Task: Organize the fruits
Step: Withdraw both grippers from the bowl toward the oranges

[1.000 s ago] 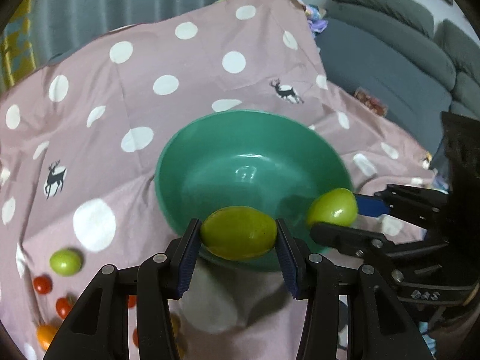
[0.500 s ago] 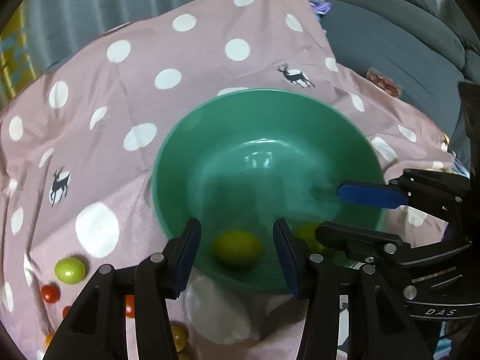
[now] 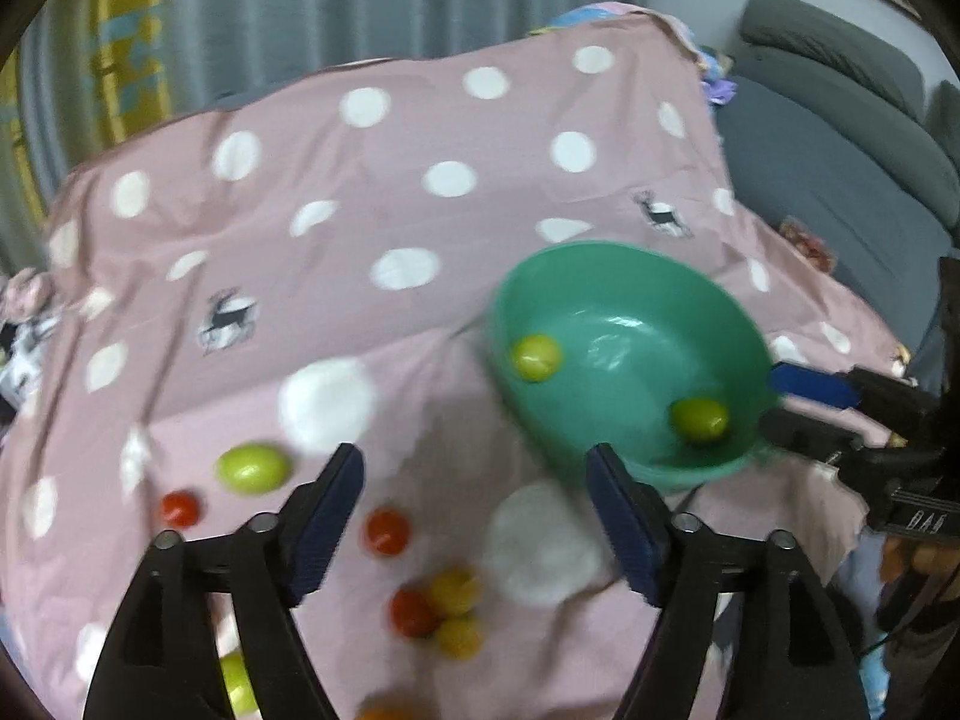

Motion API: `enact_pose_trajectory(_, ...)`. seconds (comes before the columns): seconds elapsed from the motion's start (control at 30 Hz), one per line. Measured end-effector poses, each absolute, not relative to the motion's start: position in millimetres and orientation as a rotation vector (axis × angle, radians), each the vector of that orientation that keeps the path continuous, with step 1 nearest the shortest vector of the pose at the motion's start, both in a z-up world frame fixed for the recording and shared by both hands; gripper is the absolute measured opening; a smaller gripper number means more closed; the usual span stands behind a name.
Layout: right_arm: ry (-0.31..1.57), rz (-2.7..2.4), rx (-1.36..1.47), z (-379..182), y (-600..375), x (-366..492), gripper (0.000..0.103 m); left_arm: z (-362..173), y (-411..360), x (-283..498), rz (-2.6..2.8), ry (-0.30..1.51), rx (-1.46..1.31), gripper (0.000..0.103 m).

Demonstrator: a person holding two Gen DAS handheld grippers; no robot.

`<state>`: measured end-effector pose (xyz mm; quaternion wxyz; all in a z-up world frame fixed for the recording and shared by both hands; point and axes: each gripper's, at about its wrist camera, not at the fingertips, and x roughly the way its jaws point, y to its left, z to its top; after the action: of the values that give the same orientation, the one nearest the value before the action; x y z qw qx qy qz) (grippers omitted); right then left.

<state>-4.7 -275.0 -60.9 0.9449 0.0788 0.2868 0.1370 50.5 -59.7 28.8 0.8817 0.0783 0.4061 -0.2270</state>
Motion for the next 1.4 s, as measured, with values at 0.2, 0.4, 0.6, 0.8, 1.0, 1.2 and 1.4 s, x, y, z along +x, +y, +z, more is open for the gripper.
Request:
enact_pose_trajectory(0.2,0.583,0.313,0.158,-56,-261,-18,0.062,29,0,32,-0.369,0.861,0.051,0.084)
enact_pose_trajectory(0.4,0.580,0.348,0.136,-50,-244,-26,0.063,27,42,15,-0.301,0.855,-0.045,0.084)
enact_pose_trajectory(0.6,0.565,0.311,0.143,-43,-252,-39,0.063,17,66,-2,-0.280,0.867,-0.076,0.084)
enact_pose_trajectory(0.8,0.576,0.264,0.176,-43,-264,-48,0.067,9,93,-12,-0.249,0.879,-0.109,0.084)
enact_pose_trajectory(1.0,0.628,0.333,0.152,-54,-235,-39,0.067,-6,98,-21,-0.270,0.914,-0.105,0.084)
enact_pose_trajectory(1.2,0.678,0.426,0.094,-63,-196,-31,0.066,-16,98,-25,-0.285,0.923,-0.089,0.084)
enact_pose_trajectory(1.4,0.746,0.513,0.047,-78,-162,-28,0.066,-21,108,-23,-0.272,0.903,-0.112,0.084)
